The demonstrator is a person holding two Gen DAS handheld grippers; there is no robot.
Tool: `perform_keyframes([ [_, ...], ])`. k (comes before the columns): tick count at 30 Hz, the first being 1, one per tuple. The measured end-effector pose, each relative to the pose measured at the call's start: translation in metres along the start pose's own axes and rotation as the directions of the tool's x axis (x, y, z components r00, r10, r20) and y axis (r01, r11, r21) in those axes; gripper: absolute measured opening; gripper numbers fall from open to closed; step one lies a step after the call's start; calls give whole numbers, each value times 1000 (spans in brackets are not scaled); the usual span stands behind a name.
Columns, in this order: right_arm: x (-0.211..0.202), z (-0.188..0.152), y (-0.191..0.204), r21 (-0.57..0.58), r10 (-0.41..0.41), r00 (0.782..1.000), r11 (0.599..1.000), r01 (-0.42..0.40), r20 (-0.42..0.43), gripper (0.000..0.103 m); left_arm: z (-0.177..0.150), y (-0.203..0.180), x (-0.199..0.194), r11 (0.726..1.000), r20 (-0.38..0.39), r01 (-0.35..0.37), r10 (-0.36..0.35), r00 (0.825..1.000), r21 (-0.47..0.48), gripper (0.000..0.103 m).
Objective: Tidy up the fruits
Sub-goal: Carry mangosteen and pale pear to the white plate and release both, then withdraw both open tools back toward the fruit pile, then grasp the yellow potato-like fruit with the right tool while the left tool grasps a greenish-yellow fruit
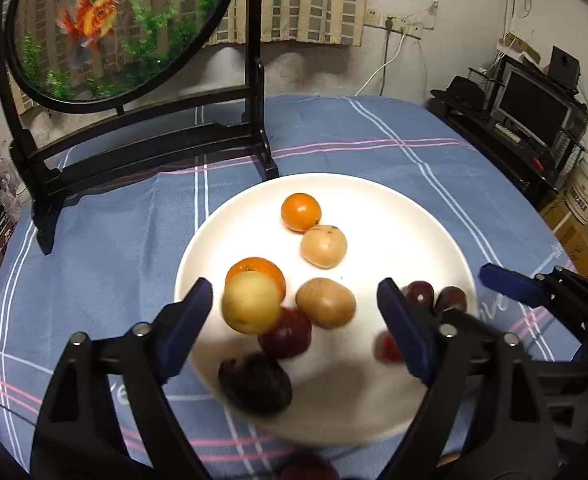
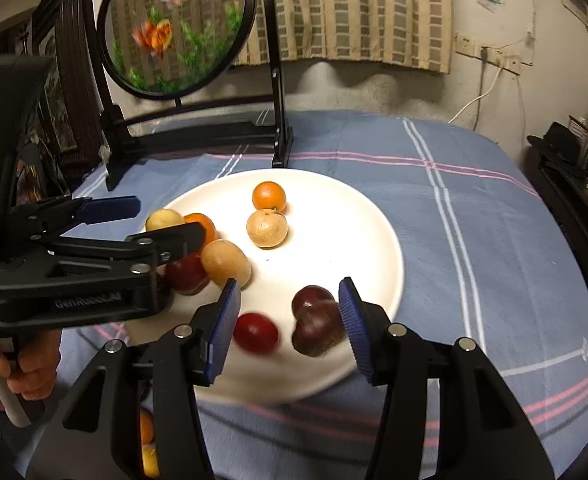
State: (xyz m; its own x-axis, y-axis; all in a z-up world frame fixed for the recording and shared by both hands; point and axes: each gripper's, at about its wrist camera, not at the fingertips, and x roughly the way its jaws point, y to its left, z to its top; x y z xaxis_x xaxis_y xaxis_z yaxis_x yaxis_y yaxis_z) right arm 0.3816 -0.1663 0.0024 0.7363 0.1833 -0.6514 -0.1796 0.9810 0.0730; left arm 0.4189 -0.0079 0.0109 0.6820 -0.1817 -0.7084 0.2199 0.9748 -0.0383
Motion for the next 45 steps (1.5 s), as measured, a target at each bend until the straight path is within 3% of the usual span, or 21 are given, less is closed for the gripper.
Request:
perform_keyframes([
  [3, -30, -15, 3, 4, -17, 1000, 1000, 17, 20, 53, -14, 0, -27, 1000, 36, 0, -1, 999, 18, 93],
  [7, -59, -48, 13, 0, -39, 999, 999, 39, -1, 53, -45, -3, -56, 997, 29, 10, -13, 1000, 81, 93],
  [10, -75, -79, 22, 16, -20, 1000, 1000, 20, -22, 53, -72, -7, -72, 992, 19, 44, -46, 999, 120, 93],
  [18, -84, -131, 45, 32, -82, 991, 996, 86, -107, 53, -120, -19, -101, 964, -14, 168, -168, 986, 208, 93],
  [25, -78, -123, 63, 23, -71, 992, 997, 74, -101, 53, -149, -24, -105, 933, -59, 258, -251, 966, 250, 94],
  [29, -60, -119, 64, 19, -94, 985, 995, 97, -145, 53, -156, -25, -105, 928, -78, 277, -266, 961, 249, 94],
  [35, -40, -120, 62, 19, -97, 974, 994, 103, -205, 53, -161, -21, -109, 930, -67, 267, -258, 964, 253, 93],
  [39, -36, -120, 66, 12, -99, 972, 994, 104, -212, 46, -162, -17, -107, 936, -72, 258, -248, 966, 240, 93],
  [45, -32, -117, 69, -4, -120, 970, 993, 122, -211, 45, -165, -14, -106, 939, -76, 250, -239, 968, 238, 93],
])
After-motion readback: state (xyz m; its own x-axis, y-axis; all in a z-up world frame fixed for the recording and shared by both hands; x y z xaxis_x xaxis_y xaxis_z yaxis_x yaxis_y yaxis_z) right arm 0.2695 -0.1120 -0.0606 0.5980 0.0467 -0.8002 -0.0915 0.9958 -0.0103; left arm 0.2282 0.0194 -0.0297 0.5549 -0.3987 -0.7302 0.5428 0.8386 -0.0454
